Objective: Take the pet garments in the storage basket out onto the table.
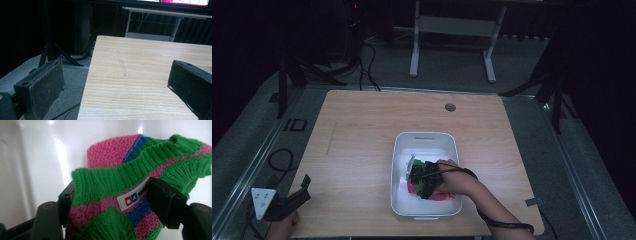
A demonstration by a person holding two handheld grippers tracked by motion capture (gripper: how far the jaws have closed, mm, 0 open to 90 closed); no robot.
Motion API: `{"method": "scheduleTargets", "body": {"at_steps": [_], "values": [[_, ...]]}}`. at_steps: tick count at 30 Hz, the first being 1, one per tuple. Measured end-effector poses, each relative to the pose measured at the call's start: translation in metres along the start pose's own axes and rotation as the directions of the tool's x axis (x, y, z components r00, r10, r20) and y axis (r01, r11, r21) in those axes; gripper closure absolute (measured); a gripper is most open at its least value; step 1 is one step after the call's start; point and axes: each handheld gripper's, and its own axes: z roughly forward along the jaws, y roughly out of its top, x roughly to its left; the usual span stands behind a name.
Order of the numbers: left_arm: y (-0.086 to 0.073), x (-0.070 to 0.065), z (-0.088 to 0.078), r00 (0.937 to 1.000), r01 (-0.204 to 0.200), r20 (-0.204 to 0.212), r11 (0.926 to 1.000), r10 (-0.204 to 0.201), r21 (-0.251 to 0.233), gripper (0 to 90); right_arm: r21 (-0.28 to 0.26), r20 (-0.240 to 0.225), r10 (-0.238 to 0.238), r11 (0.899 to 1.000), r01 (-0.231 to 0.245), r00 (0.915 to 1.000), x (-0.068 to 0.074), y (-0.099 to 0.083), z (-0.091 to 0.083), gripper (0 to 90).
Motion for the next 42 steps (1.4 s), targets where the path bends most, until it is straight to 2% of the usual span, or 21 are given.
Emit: {"method": "scheduleTargets", "body": {"at_steps": [2, 3, 5, 7, 10, 11, 14, 16, 17, 20, 21, 23, 24, 28, 30, 33, 34, 35, 37, 40, 42], "values": [[0.0, 0.0, 0.0, 1.0, 0.0, 0.001, 1.0, 0.0, -0.001, 1.2, 0.019, 0.028, -0.018, 1.0, 0.017, 0.9994, 0.004, 0.001, 0.005, 34.6], [0.0, 0.0, 0.0, 1.0, 0.0, 0.0, 1.0, 0.0, -0.001, 1.2, 0.02, 0.044, -0.03, 0.999, 0.029, 0.9986, 0.005, 0.001, 0.006, 38.6], [0.0, 0.0, 0.0, 1.0, 0.0, 0.0, 1.0, 0.0, -0.001, 1.2, 0.016, 0.079, -0.028, 1.0, 0.027, 0.9964, 0.007, 0.001, 0.003, 54.4], [0.0, 0.0, 0.0, 1.0, 0.0, 0.0, 1.0, 0.0, -0.001, 1.2, 0.008, 0.101, -0.019, 1.0, 0.018, 0.9947, 0.006, 0.0, 0.002, 62.7], [0.0, 0.0, 0.0, 1.0, 0.002, 0.001, 1.0, -0.002, 0.001, 1.2, 0.002, 0.112, -0.03, 1.0, 0.03, 0.9932, 0.007, 0.0, -0.001, 67.2], [0.0, 0.0, 0.0, 1.0, 0.001, 0.0, 1.0, -0.001, 0.002, 1.2, -0.03, 0.098, -0.014, 0.999, 0.017, 0.9951, 0.006, -0.002, -0.009, 69.7], [0.0, 0.0, 0.0, 1.0, 0.002, 0.0, 1.0, -0.002, 0.002, 1.2, -0.092, 0.102, 0.008, 0.996, 0.002, 0.9948, 0.004, -0.004, -0.027, 70.3], [0.0, 0.0, 0.0, 1.0, 0.002, 0.0, 1.0, -0.002, 0.002, 1.2, -0.111, 0.109, 0.01, 0.994, 0.003, 0.994, 0.003, -0.005, -0.034, 70.3], [0.0, 0.0, 0.0, 1.0, 0.002, 0.0, 1.0, -0.002, 0.002, 1.2, -0.144, 0.113, 0.017, 0.99, 0.0, 0.9935, 0.002, -0.006, -0.047, 70.3], [0.0, 0.0, 0.0, 1.0, 0.002, -0.003, 1.0, -0.002, 0.001, 1.2, -0.205, 0.124, 0.028, 0.979, -0.002, 0.9918, 0.001, -0.008, -0.071, 70.3], [0.0, 0.0, 0.0, 1.0, 0.002, -0.003, 1.0, -0.002, 0.001, 1.2, -0.237, 0.136, 0.029, 0.972, 0.004, 0.9903, 0.001, -0.008, -0.081, 70.3], [0.0, 0.0, 0.0, 1.0, 0.0, -0.004, 1.0, 0.0, 0.001, 1.2, -0.263, 0.135, 0.03, 0.965, 0.007, 0.9904, 0.0, -0.009, -0.095, 70.3], [0.0, 0.0, 0.0, 1.0, 0.0, -0.004, 1.0, 0.0, 0.001, 1.2, -0.275, 0.158, 0.03, 0.961, 0.015, 0.987, 0.0, -0.009, -0.102, 70.3], [0.0, 0.0, 0.0, 1.0, 0.002, -0.004, 1.0, -0.002, -0.002, 1.2, -0.328, 0.179, 0.05, 0.945, 0.011, 0.9825, -0.003, -0.012, -0.127, 70.2], [0.0, 0.0, 0.0, 1.0, 0.002, -0.004, 1.0, -0.002, -0.002, 1.2, -0.348, 0.198, 0.06, 0.937, 0.013, 0.9784, -0.005, -0.015, -0.134, 70.2], [0.0, 0.0, 0.0, 1.0, 0.003, -0.004, 1.0, -0.003, 0.0, 1.2, -0.377, 0.202, 0.083, 0.926, -0.001, 0.9758, -0.008, -0.02, -0.144, 70.2], [0.0, 0.0, 0.0, 1.0, 0.003, -0.004, 1.0, -0.003, 0.0, 1.2, -0.377, 0.202, 0.083, 0.926, -0.001, 0.9758, -0.008, -0.02, -0.144, 70.2], [0.0, 0.0, 0.0, 1.0, 0.003, -0.004, 1.0, -0.003, 0.0, 1.2, -0.39, 0.21, 0.096, 0.921, -0.007, 0.973, -0.011, -0.025, -0.15, 70.2], [0.0, 0.0, 0.0, 1.0, 0.003, -0.005, 1.0, -0.003, -0.002, 1.2, -0.385, 0.219, 0.101, 0.923, -0.009, 0.9706, -0.013, -0.028, -0.155, 70.2], [0.0, 0.0, 0.0, 1.0, 0.002, -0.006, 1.0, -0.002, -0.004, 1.2, -0.39, 0.223, 0.118, 0.921, -0.023, 0.9676, -0.017, -0.034, -0.162, 70.1], [0.0, 0.0, 0.0, 1.0, 0.003, -0.006, 1.0, -0.003, -0.001, 1.2, -0.387, 0.236, 0.132, 0.922, -0.031, 0.9628, -0.02, -0.04, -0.166, 70.2]]}}
